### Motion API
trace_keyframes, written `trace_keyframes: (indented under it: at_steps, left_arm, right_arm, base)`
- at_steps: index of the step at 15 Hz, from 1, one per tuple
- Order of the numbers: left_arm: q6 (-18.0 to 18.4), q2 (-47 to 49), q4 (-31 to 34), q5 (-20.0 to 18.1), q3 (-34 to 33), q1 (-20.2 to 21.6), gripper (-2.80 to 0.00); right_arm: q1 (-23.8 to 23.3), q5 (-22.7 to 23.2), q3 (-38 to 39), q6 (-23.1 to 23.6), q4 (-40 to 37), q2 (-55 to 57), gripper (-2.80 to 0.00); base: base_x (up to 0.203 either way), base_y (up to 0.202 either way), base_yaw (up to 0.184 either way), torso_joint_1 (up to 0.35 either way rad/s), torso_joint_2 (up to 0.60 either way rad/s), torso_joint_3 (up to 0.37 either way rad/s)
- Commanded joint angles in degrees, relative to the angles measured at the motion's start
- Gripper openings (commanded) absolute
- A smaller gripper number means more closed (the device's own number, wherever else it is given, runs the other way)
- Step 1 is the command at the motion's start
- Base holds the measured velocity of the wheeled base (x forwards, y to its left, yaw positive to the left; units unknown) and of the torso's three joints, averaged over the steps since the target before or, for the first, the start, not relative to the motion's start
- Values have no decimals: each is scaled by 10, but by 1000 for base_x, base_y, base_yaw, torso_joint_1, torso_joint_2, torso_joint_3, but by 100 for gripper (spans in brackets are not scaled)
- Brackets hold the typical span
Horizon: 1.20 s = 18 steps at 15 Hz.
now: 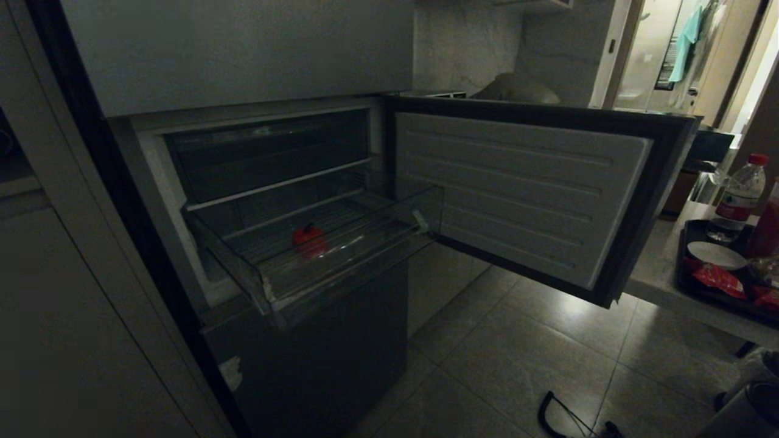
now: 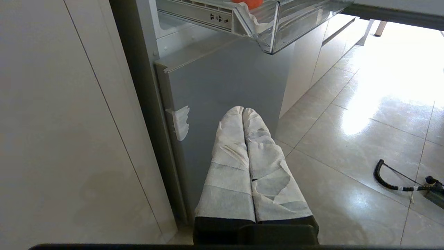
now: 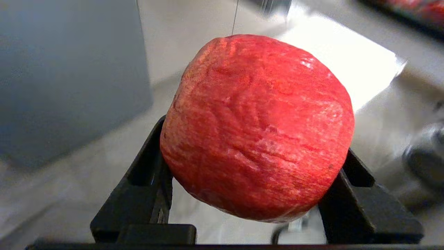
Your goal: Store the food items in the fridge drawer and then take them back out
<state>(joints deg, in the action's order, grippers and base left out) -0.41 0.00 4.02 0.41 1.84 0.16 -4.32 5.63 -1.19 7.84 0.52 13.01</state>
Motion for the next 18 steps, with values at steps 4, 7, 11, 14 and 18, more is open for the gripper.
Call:
trace_keyframes:
  at_steps: [4,7,11,14,18]
  left_arm:
    - [0,1,0,0,0,0,-280]
    - [0,1,0,0,0,0,-280]
    - [0,1,0,0,0,0,-280]
    - [0,1,0,0,0,0,-280]
    - [0,1,0,0,0,0,-280]
  right_arm:
    - [43,-44,8,-21,6,-131,-280]
    - [43,-48,12,-35,-7,-130,-280]
    - [43,-48,12,-34,-7,-130,-280]
    - [43,-48,12,-34,-7,-130,-280]
    - [43,-48,12,-35,-7,-130,-280]
  base:
    - [0,0,0,0,0,0]
    - [0,0,0,0,0,0]
    - [0,0,0,0,0,0]
    - [2,-4,86,3,0,2]
    - [2,-8,177,2,1,0]
